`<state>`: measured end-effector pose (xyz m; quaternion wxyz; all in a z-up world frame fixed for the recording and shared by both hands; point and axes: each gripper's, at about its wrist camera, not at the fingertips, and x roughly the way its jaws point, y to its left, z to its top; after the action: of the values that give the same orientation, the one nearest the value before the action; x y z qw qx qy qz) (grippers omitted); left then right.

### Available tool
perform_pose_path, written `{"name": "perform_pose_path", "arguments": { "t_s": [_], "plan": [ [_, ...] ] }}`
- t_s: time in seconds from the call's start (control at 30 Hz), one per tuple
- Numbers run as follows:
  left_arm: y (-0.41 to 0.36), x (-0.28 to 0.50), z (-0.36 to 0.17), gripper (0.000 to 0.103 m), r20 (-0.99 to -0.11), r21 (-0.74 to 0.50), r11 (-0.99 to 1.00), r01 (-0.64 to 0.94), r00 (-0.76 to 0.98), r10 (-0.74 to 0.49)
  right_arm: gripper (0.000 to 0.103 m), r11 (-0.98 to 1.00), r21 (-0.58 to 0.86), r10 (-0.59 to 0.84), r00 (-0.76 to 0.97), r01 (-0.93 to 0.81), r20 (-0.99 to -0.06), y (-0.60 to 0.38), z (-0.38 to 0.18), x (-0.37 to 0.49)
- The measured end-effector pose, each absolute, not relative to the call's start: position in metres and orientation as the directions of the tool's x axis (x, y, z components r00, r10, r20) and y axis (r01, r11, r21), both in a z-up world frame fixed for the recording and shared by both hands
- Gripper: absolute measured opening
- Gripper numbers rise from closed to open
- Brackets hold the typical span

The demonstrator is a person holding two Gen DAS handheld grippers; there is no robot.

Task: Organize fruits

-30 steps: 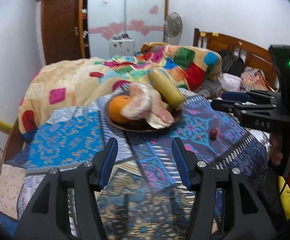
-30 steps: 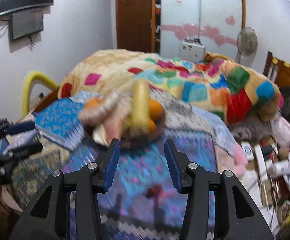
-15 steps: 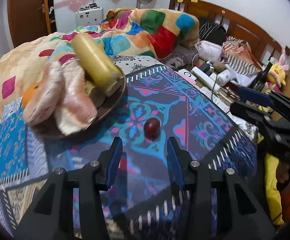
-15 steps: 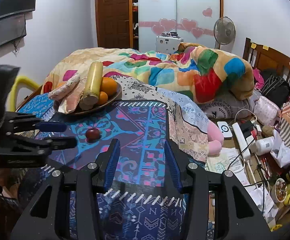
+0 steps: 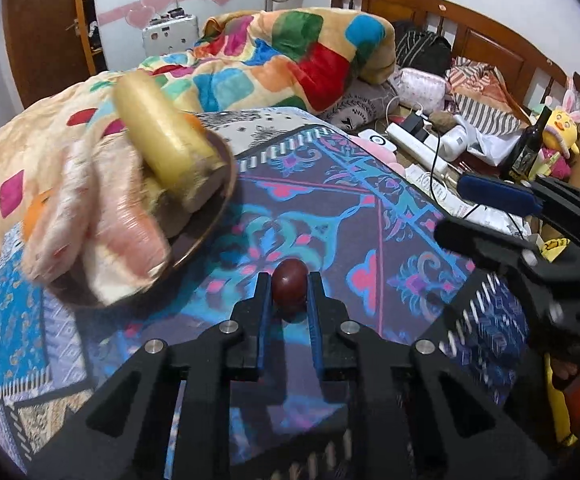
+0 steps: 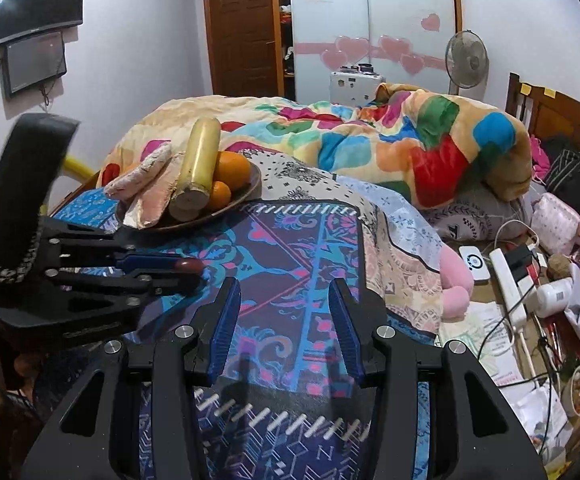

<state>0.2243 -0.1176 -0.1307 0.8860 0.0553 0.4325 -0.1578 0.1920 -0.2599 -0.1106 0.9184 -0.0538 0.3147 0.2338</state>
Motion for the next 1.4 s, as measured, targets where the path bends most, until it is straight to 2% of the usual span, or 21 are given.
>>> {"name": "perform_pose_path", "arguments": {
  "t_s": [0.4,0.67,0.83,0.93,1.07,1.17,1.3,1.4],
  "plan": [
    [-0.026,0.202,-0.116,0.016,-0.744,0.024,0.991,0.131,0.664,-0.07,0.042,0.851,0.061,0.455,0.673,-0.522,-0.583,-0.227,-0.111,0.199],
    [-0.018,0.229,-0.123,0.016,-0.746,0.021,0.995,0.096,0.664,-0.049,0.042,0.835,0.068,0.476,0.655,-0.546,-0.587,-0.216,-0.114,0.201],
    [-0.024,0.231,-0.124,0.017,-0.724,0.083,0.993,0.085,0.69,0.001,0.043,0.83,0.066,0.482,0.652,-0.554,-0.585,-0.213,-0.114,0.202],
    [-0.023,0.229,-0.124,0.02,-0.719,0.083,0.993,0.084,0.695,0.002,0.043,0.829,0.068,0.484,0.652,-0.555,-0.583,-0.212,-0.114,0.201],
    [-0.02,0.222,-0.123,0.032,-0.733,0.049,0.994,0.097,0.68,-0.03,0.043,0.831,0.067,0.483,0.656,-0.552,-0.58,-0.212,-0.112,0.198],
    [-0.019,0.206,-0.117,0.032,-0.724,0.036,0.995,0.097,0.689,-0.04,0.042,0.833,0.071,0.486,0.663,-0.549,-0.569,-0.213,-0.103,0.19],
    [-0.021,0.166,-0.09,0.032,-0.672,0.011,0.995,0.099,0.737,-0.066,0.042,0.834,0.065,0.493,0.688,-0.548,-0.533,-0.217,-0.081,0.167],
    [-0.025,0.127,-0.058,0.032,-0.59,0.015,0.995,0.094,0.805,-0.068,0.042,0.837,0.047,0.497,0.72,-0.546,-0.485,-0.22,-0.054,0.14]
  ]
}}
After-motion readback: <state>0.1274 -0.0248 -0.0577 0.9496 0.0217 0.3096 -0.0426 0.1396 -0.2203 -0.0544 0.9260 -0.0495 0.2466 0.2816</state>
